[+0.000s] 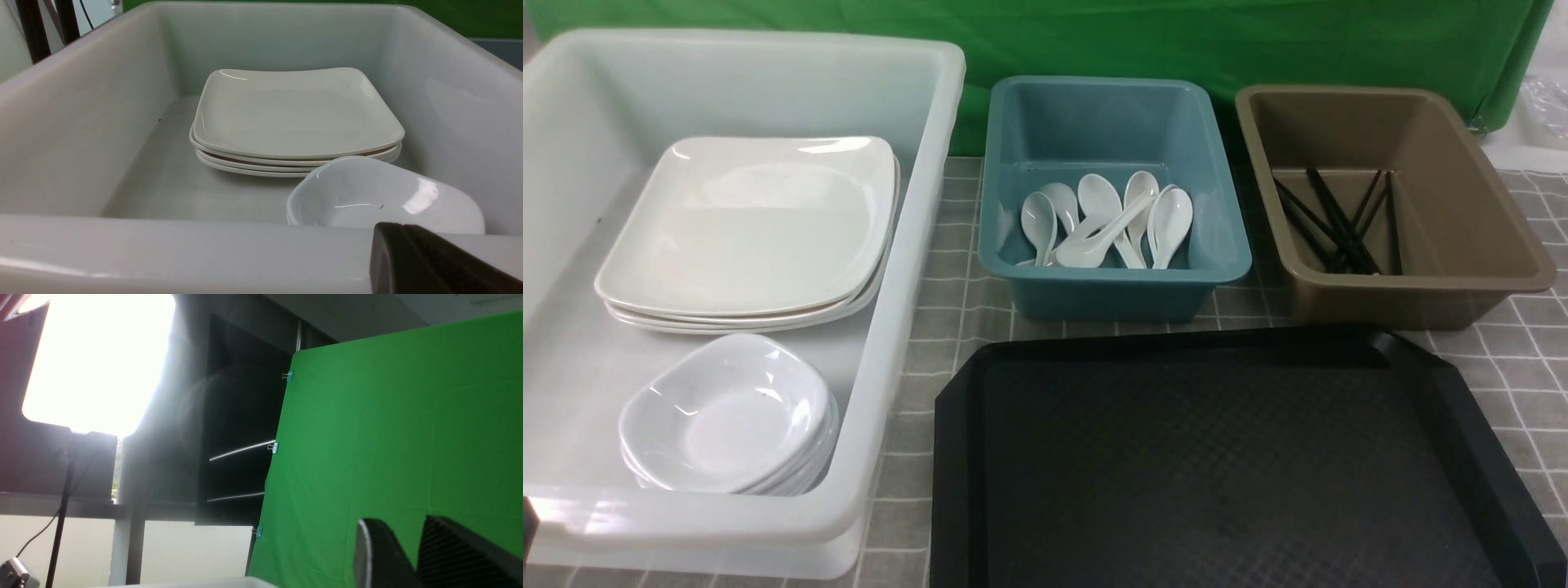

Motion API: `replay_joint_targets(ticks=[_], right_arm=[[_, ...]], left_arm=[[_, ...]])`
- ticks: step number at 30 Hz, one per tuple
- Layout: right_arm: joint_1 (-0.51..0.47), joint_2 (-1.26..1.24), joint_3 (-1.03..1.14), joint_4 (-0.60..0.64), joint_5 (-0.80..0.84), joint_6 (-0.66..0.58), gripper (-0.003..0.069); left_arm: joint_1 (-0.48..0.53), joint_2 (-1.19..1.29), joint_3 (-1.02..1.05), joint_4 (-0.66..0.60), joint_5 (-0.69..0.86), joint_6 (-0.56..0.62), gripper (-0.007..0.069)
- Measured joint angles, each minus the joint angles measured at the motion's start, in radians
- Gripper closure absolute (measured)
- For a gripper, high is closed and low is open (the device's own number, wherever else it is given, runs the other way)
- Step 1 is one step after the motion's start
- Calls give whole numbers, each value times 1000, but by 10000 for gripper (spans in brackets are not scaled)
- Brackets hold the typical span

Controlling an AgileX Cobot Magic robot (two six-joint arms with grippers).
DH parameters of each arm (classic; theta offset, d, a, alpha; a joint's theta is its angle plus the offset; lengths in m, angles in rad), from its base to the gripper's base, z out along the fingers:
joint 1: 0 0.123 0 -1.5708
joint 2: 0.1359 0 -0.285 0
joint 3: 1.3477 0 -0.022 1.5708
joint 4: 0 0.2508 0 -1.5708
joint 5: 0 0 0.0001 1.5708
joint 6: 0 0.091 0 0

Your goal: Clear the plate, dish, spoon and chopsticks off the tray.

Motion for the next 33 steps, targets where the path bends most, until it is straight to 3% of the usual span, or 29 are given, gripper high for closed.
replay_joint_targets(ticks=[22,24,29,33], right_arm=[[0,0,0,3,0,8,422],[0,0,0,43,15,-4,423],[0,0,0,276,91,-167,421],[0,0,0,322,144,-204,421]], left_arm=[[0,0,0,2,0,-5,620],[0,0,0,2,0,-5,620],[0,-1,0,2,0,-4,620],[0,-1,0,2,0,5,620]])
